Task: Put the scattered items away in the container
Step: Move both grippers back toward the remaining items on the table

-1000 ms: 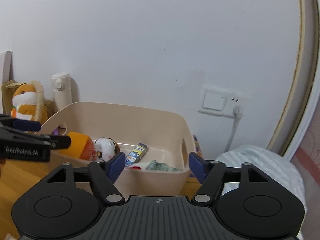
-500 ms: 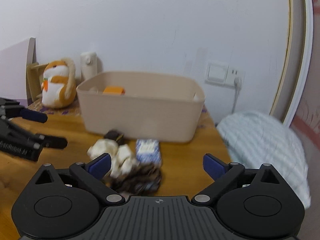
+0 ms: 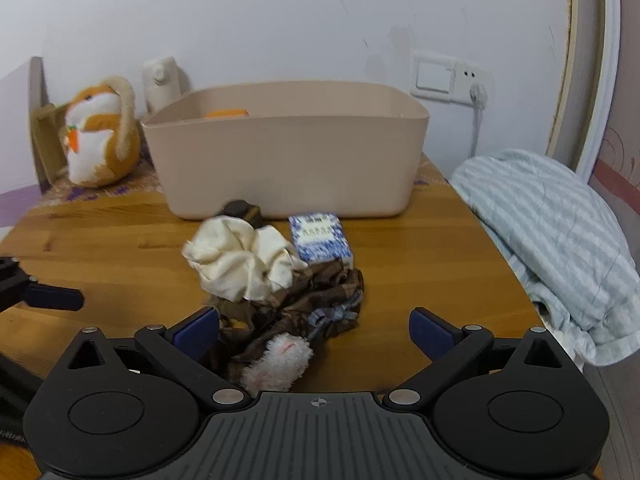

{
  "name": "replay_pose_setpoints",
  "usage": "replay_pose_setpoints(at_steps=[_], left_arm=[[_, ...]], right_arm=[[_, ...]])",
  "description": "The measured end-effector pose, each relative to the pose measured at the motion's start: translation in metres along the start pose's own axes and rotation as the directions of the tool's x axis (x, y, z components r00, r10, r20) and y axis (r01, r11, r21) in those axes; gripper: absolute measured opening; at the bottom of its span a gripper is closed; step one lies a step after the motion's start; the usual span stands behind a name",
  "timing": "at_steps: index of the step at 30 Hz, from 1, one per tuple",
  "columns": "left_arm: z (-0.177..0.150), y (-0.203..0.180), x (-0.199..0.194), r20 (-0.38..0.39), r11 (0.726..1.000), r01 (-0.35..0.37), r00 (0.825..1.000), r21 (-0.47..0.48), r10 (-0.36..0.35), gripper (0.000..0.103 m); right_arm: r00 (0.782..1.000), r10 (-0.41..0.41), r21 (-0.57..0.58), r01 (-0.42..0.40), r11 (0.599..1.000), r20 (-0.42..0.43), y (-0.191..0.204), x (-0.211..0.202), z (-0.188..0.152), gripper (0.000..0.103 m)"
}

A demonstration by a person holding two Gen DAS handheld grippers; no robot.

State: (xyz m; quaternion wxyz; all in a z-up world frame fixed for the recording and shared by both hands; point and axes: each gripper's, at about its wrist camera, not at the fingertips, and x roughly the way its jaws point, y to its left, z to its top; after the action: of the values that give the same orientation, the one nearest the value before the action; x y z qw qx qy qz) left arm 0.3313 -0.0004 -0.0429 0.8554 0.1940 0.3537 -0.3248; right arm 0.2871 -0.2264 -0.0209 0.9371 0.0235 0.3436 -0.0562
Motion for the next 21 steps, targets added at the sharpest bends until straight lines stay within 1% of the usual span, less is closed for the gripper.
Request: replay_pose_setpoints(at_steps=[4, 6, 9, 11, 13, 16, 18, 19, 20, 21], left_arm=[[0.001, -0.002, 0.009, -0.017, 1.000, 0.025, 1.000, -0.002, -0.025, 0.084], [0.001, -0.004, 0.011, -0.012, 0.999, 0.035, 0.999, -0.005, -0.035, 0.084], [0.002, -0.007, 0.013, -0.010, 0.998, 0.062, 0.998, -0.009, -0.062, 0.082], [0.002, -0.008, 0.013, -0.005, 0.997, 0.080, 0.997, -0.012, -0.080, 0.075], [0.003, -0.006, 0.014, -0.004, 0.995, 0.100, 0.995, -0.024, -0.100, 0.071], [0.004, -0.005, 0.015, 0.001, 0.994, 0.100, 0.995, -0.033, -0.100, 0.068], [0.004, -0.005, 0.014, 0.004, 0.994, 0.099, 0.995, -0.037, -0.099, 0.063], [0.004, -0.005, 0.014, 0.006, 0.994, 0.100, 0.995, -0.037, -0.100, 0.058], [0.004, -0.006, 0.013, 0.006, 0.994, 0.101, 0.995, -0.036, -0.101, 0.055], [0.004, -0.006, 0.012, 0.005, 0.994, 0.101, 0.995, -0.035, -0.101, 0.052]], right_arm=[[0.999, -0.012, 0.007, 0.012, 1.000, -0.033, -0.001, 0.011, -0.005, 0.103], [0.999, -0.007, 0.020, 0.007, 1.000, -0.032, -0.005, 0.012, -0.007, 0.103], [0.999, -0.024, 0.019, 0.024, 1.000, -0.031, -0.009, 0.012, -0.006, 0.102], [0.999, -0.026, 0.022, 0.026, 0.999, -0.033, -0.012, 0.011, -0.006, 0.101], [0.999, -0.013, 0.034, 0.014, 0.999, -0.039, -0.016, 0.010, -0.006, 0.098], [0.999, 0.010, 0.050, -0.008, 0.999, -0.048, -0.019, 0.009, -0.007, 0.092], [0.998, 0.024, 0.051, -0.021, 0.998, -0.055, -0.020, 0.009, -0.007, 0.087], [0.998, 0.031, 0.050, -0.028, 0.998, -0.062, -0.019, 0.010, -0.007, 0.085], [0.996, 0.040, 0.050, -0.037, 0.998, -0.074, -0.018, 0.011, -0.007, 0.081], [0.995, 0.053, 0.054, -0.048, 0.997, -0.089, -0.018, 0.014, -0.008, 0.079]])
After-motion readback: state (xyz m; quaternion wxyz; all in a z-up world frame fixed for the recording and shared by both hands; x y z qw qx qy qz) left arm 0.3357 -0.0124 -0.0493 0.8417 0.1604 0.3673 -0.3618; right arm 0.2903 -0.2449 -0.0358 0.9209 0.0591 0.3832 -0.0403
